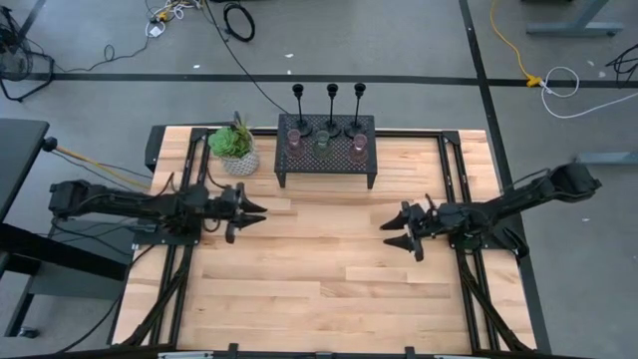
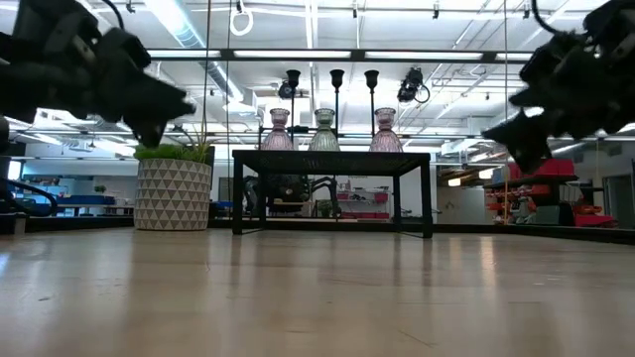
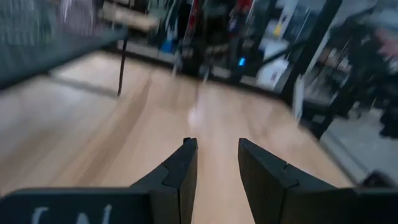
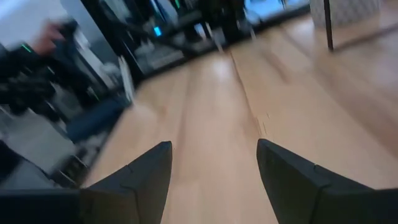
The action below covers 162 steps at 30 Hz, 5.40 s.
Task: Pick & Place candle stick holders
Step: Return to Home Position
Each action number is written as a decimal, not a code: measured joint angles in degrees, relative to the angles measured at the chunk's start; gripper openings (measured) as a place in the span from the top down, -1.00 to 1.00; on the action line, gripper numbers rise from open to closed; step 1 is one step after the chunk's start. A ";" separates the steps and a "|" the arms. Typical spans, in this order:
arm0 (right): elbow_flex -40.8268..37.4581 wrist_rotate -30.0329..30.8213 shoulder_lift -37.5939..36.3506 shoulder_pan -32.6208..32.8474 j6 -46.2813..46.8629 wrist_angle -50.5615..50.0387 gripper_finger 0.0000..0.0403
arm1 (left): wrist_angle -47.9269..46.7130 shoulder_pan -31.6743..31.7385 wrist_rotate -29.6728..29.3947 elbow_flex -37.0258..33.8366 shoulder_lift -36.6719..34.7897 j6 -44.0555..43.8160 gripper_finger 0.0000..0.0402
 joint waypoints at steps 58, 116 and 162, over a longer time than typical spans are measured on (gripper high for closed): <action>0.04 0.48 -50.12 0.09 -0.02 4.47 -0.17 | 1.31 -8.69 0.19 -0.11 -38.19 -0.47 0.41; 0.02 0.48 -50.12 0.07 -0.03 4.47 -0.17 | -27.79 -10.14 9.00 -0.09 -37.91 9.05 0.41; 0.02 0.49 -50.12 0.08 -0.02 4.47 -0.17 | -27.79 -10.14 9.00 -0.07 -37.91 9.04 0.41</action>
